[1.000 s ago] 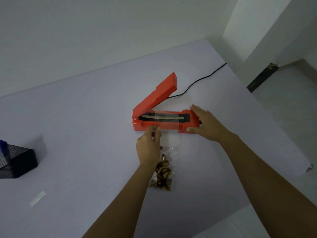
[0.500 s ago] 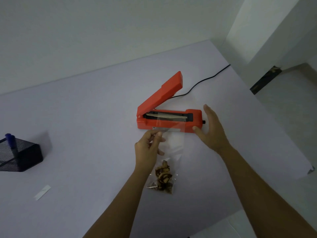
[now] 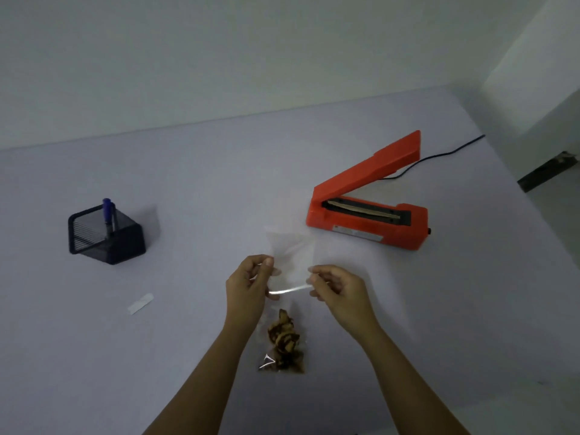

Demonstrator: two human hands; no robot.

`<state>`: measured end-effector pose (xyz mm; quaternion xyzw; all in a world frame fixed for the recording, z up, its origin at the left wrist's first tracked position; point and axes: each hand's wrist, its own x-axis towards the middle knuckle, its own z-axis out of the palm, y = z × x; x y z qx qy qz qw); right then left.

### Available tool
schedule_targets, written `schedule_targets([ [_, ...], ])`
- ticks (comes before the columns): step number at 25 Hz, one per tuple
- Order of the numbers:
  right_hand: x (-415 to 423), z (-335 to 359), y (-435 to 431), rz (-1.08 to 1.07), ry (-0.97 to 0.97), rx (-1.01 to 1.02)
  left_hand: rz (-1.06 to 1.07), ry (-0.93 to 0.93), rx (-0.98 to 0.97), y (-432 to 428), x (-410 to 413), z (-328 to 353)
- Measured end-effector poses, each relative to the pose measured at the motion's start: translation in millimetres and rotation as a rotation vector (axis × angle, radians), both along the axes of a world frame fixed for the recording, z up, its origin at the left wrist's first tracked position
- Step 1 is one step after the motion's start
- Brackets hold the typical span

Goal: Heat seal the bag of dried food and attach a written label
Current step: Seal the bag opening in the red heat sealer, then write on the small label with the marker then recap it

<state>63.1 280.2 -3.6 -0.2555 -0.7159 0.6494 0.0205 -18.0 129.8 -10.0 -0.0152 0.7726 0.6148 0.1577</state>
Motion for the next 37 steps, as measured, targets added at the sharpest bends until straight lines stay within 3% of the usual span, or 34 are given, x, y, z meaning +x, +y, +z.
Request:
schedule_targets([
  [6,-27,-12,-53,0.108,-0.011,0.045,0.076,-0.024,-0.076,-66,-7,-14],
  [12,-51,-36,-75,0.093,-0.079,0.103,0.003,-0.025,-0.216,-92,-30,-29],
  [15,-56,-47,-76,0.084,-0.124,0.163,-0.048,0.033,-0.329,-94,-41,-33],
  [23,-60,-57,-71,0.078,-0.172,0.218,-0.066,0.055,-0.395,-95,-40,-40],
  [31,-59,-53,-76,0.127,-0.112,0.516,-0.008,0.129,-0.501,-86,-37,-46],
  [37,-60,-53,-73,0.172,-0.134,0.503,0.010,0.170,-0.554,-80,-33,-45],
])
